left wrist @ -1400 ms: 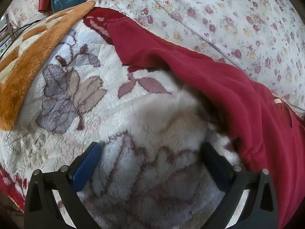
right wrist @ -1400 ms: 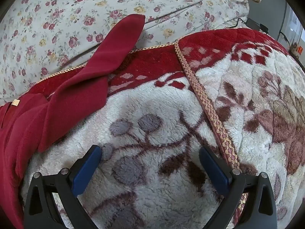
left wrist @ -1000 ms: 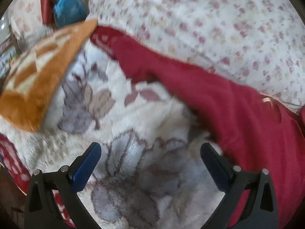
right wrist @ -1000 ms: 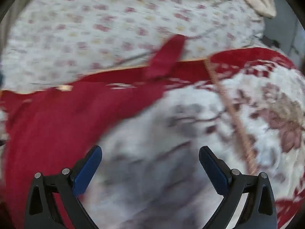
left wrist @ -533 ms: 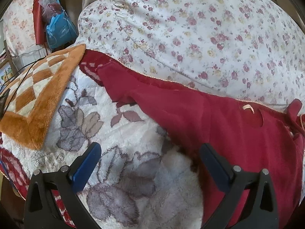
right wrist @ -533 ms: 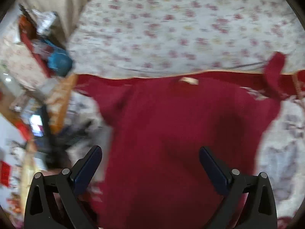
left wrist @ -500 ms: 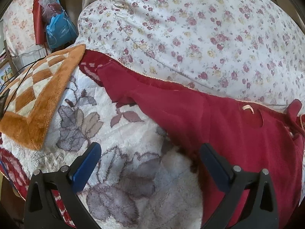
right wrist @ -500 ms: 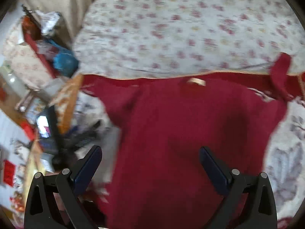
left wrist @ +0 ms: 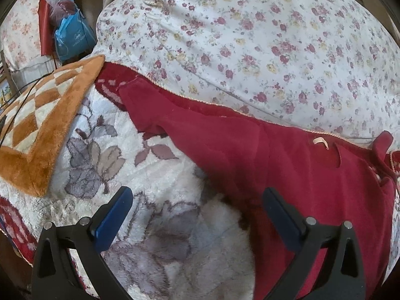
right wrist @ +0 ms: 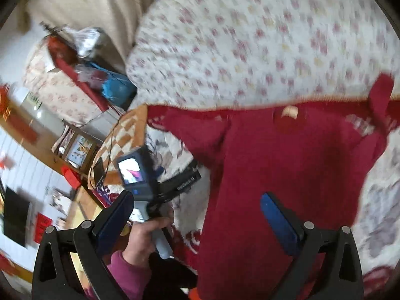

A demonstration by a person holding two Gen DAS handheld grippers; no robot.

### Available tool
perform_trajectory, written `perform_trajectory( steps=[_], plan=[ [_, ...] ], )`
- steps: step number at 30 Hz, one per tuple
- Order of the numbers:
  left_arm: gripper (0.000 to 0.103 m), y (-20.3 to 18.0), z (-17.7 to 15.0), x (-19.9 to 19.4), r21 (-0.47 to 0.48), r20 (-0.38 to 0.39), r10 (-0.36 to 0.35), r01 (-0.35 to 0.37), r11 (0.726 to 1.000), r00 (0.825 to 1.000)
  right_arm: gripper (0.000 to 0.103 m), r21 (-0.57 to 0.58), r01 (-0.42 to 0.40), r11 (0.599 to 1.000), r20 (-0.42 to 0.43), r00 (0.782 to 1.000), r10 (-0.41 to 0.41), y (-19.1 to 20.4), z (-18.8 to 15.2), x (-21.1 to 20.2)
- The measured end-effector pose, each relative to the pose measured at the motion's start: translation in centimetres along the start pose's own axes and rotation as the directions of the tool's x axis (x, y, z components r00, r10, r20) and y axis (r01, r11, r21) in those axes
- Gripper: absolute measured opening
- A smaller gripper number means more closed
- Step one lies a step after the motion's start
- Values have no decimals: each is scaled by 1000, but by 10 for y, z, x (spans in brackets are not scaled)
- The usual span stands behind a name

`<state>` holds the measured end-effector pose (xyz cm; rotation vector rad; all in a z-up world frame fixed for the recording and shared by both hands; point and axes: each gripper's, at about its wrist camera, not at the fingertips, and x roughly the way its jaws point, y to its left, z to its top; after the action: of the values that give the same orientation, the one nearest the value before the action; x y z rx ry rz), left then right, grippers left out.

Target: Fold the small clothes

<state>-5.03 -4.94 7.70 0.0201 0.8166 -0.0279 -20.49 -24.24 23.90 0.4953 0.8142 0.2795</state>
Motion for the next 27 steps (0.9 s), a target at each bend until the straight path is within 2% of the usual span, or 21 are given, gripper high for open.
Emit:
perform_trajectory(
  steps=[5,8,10,14,18,23,27],
  plan=[
    [103,-4,-1,-6,6,12,0,0,1000,1000,103,-52,13,999,69,998,-10,11,4,-46],
    [103,-4,0,-7,0,14,0,0,1000,1000,103,-99,88,991,112,991,-77,1,2,-43],
    [103,-3,0,-8,-5,18,0,0,1000,1000,103,-118,148,982,114,984,-134,-6,1,-28],
    [103,-3,1,-6,0,17,5,-5,1000,1000,103,-135,314,940,79,949,-305,-33,-7,42],
    [103,-4,1,-4,8,21,8,-8,1000,1000,103,-132,399,908,65,917,-393,-71,-10,101],
    [103,-6,4,6,17,7,11,-11,1000,1000,103,-98,461,882,89,887,-453,-102,-5,137],
    [103,-10,6,12,13,-1,0,0,1000,1000,103,-93,477,874,84,879,-470,-105,-3,155]
  ],
)
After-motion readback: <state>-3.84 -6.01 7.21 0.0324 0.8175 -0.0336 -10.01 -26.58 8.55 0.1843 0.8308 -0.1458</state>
